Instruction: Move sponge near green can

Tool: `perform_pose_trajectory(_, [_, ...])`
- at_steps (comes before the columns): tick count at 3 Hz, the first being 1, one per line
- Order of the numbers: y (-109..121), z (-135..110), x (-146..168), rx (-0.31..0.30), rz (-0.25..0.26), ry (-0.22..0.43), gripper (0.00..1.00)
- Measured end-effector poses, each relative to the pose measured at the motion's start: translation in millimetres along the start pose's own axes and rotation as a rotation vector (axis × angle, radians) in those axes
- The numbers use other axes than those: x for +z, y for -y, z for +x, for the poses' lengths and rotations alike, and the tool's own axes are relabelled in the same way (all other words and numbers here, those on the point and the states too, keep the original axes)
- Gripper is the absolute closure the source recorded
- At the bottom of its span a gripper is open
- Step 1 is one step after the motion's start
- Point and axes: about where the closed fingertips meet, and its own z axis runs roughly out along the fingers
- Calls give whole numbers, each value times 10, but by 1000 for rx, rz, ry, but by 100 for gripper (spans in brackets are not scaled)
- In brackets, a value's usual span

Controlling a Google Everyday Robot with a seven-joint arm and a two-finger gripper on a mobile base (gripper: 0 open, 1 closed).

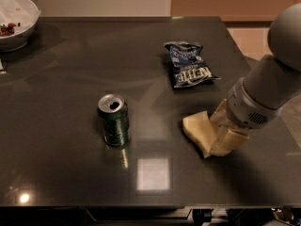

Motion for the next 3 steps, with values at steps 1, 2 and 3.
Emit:
perform_pose_trajectory(1, [85,-162,-106,-37,4,10,87])
perform_pose_trajectory(2, [157,-411,-130,-95,-3,33,100])
perform_pose_trajectory(3, [140,-647,-93,-151,-24,61,100])
